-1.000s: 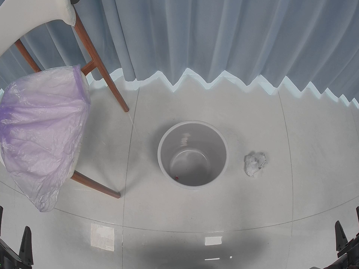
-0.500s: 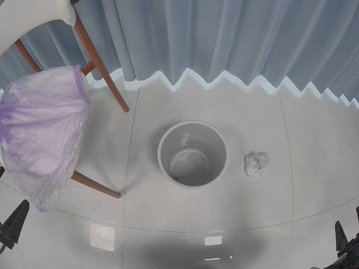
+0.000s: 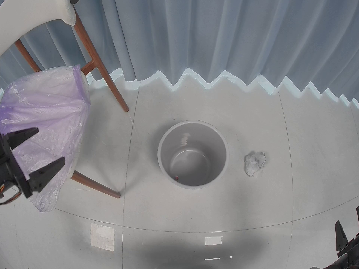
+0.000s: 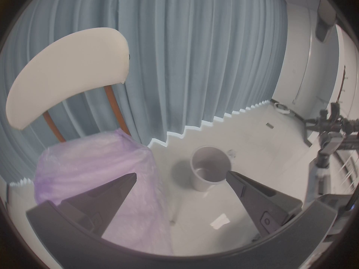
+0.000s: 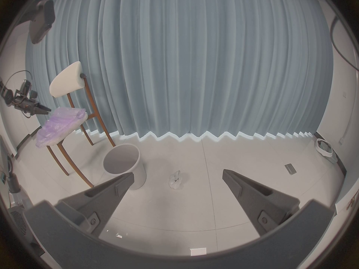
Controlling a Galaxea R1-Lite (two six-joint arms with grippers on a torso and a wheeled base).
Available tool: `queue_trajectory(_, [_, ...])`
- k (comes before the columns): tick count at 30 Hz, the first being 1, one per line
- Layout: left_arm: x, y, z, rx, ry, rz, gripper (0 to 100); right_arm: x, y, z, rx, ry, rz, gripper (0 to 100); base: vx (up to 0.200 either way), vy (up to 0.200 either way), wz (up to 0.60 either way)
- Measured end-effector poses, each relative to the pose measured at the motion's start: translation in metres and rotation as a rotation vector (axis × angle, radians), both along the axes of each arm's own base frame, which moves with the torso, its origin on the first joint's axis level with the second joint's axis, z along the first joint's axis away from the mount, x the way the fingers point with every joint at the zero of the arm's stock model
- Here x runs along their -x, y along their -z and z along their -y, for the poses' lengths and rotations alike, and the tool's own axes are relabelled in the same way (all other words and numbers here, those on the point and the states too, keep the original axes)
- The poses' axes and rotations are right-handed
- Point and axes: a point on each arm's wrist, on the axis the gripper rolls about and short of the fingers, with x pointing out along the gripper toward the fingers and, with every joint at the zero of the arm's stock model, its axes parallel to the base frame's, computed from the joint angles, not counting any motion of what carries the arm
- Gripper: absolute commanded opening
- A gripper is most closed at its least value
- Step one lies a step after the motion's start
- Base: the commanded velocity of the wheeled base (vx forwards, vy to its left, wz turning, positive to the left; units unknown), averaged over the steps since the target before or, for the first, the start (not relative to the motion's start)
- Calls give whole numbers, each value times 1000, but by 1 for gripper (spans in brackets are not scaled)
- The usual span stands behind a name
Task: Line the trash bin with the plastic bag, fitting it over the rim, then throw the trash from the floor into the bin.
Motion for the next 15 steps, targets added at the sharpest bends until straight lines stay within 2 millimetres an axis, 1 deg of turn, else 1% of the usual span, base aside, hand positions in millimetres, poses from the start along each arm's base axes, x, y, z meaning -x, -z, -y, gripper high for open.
queue_trajectory(4, [-26,-5,8,-57,-76,7,100,0,0,0,0,-1,0,100,0,0,0])
queue_trajectory(9, [-50,-10,22,-100,-227,0,100,0,0,0,0,-1,0,100,0,0,0])
queue_trajectory(12, [-64,-14,33,-117,-271,0,100,0,0,0,0,0,0,100,0,0,0])
queue_trajectory(15, [-77,-13,40,-137,-308,-15,100,0,0,0,0,0,0,100,0,0,0])
